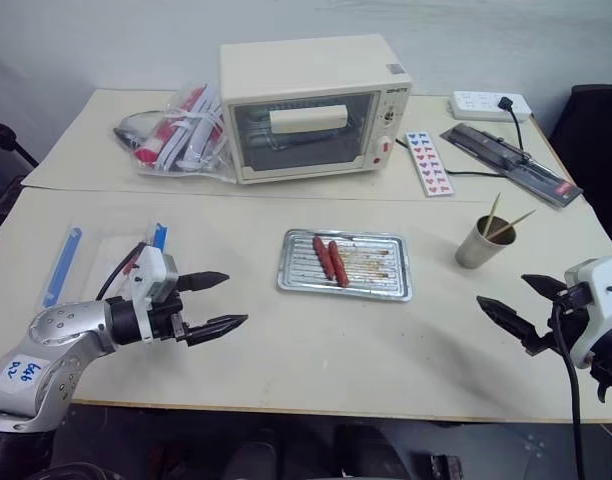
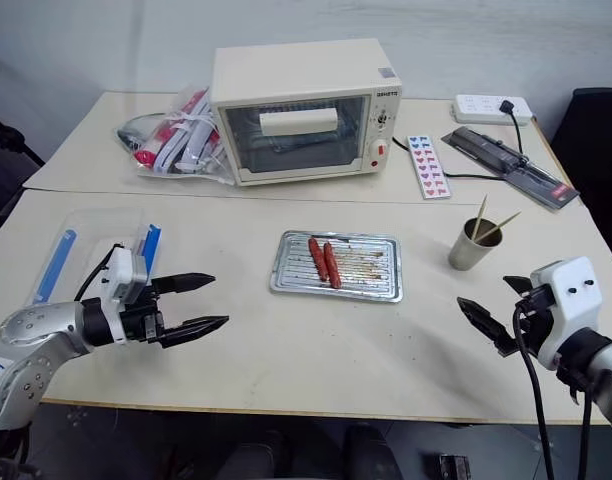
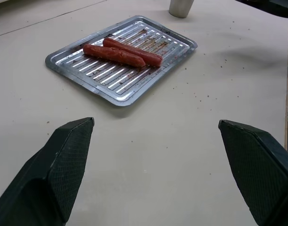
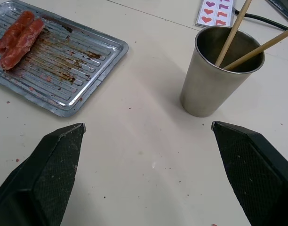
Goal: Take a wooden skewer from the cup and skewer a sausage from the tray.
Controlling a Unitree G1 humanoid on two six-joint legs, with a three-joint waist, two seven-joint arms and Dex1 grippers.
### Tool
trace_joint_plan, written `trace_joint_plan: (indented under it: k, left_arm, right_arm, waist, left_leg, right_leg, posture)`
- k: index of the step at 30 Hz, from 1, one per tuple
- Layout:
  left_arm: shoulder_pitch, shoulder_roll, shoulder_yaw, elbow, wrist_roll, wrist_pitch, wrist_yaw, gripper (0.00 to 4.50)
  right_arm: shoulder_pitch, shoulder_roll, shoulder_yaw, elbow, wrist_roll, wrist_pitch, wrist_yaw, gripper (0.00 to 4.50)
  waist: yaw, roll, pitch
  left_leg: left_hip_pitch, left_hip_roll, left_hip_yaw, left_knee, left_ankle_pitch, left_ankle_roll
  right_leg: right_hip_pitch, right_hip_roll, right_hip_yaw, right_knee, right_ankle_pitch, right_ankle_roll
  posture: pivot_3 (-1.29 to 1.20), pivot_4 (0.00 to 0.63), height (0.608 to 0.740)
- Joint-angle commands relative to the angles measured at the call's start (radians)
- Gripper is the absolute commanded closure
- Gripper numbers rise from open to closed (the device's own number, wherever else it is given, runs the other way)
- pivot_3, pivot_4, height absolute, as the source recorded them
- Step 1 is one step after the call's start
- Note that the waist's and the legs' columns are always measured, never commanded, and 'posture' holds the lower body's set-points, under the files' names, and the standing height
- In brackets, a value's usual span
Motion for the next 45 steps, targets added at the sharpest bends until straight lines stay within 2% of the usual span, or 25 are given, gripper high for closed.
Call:
trace_joint_plan:
  k: [1, 13, 18, 27, 32, 36, 39, 45]
  left_arm:
    - [-0.006, 0.006, 0.009, -0.011, 0.022, -0.024, -0.014, 0.02]
    - [-0.017, -0.01, 0.03, -0.024, -0.012, 0.029, 0.013, 0.02]
    - [-0.031, -0.031, 0.019, -0.043, -0.032, 0.042, 0.024, 0.02]
    - [-0.266, -0.133, -0.096, -0.015, -0.128, 0.151, -0.007, 0.02]
    - [-0.428, -0.171, -0.212, 0.024, -0.122, 0.175, -0.107, 0.02]
    - [-0.532, -0.201, -0.271, 0.068, -0.113, 0.178, -0.173, 0.02]
    - [-0.583, -0.225, -0.296, 0.103, -0.089, 0.162, -0.194, 0.0]
    - [-0.606, -0.253, -0.296, 0.136, -0.056, 0.13, -0.202, 0.0]
  right_arm:
    - [0.01, -0.024, -0.031, -0.035, 0.013, -0.015, 0.02, 0.0]
    - [0.01, -0.02, -0.028, -0.027, 0.039, 0.003, 0.007, 0.0]
    - [-0.021, 0.019, -0.009, -0.027, 0.037, -0.003, -0.054, 0.0]
    - [-0.235, 0.12, 0.019, 0.088, -0.002, -0.006, -0.266, 0.0]
    - [-0.432, 0.157, 0.027, 0.261, -0.022, -0.022, -0.372, 0.0]
    - [-0.553, 0.182, 0.051, 0.385, -0.04, -0.047, -0.403, 0.0]
    - [-0.603, 0.201, 0.07, 0.453, -0.056, -0.067, -0.411, 0.54]
    - [-0.632, 0.234, 0.114, 0.496, -0.086, -0.101, -0.428, 2.1]
  waist:
    - [0.0, 0.0, 0.0]
    - [0.0, 0.0, 0.0]
    - [0.0, 0.0, 0.0]
    - [-0.002, 0.0, 0.0]
    - [-0.006, 0.0, 0.0]
    - [-0.009, 0.0, 0.0]
    - [-0.009, 0.0, 0.0]
    - [-0.009, 0.0, 0.0]
  left_leg:
    - [0.0, 0.0, 0.0, 0.0, 0.0, 0.0]
    - [0.0, 0.0, 0.0, 0.0, 0.0, 0.0]
    - [0.0, 0.0, 0.0, 0.0, 0.0, 0.0]
    - [0.0, -0.001, 0.0, 0.001, 0.001, -0.001]
    - [-0.001, -0.001, 0.0, 0.002, 0.001, -0.002]
    - [-0.002, 0.0, 0.002, 0.001, 0.002, -0.002]
    - [-0.004, 0.0, 0.004, 0.001, 0.002, -0.003]
    - [-0.004, 0.002, 0.008, 0.001, 0.002, -0.003]
  right_leg:
    - [0.0, 0.0, 0.0, 0.0, 0.0, 0.0]
    - [0.0, 0.0, 0.0, 0.0, 0.0, 0.0]
    - [0.0, 0.0, 0.0, 0.0, 0.0, 0.0]
    - [-0.001, 0.0, 0.0, 0.002, 0.0, 0.0]
    - [-0.002, 0.0, 0.0, 0.003, 0.0, 0.0]
    - [-0.005, 0.002, 0.002, 0.008, 0.0, 0.0]
    - [-0.008, 0.003, 0.004, 0.01, 0.0, 0.0]
    - [-0.01, 0.005, 0.008, 0.011, 0.0, 0.0]
  posture:
    - [0.0, 0.15, 0.74]
    - [0.0, 0.15, 0.74]
    - [0.0, 0.15, 0.74]
    - [0.0, 0.15, 0.74]
    - [0.0, 0.15, 0.74]
    - [0.0, 0.15, 0.74]
    - [0.0, 0.15, 0.74]
    - [0.0, 0.15, 0.74]
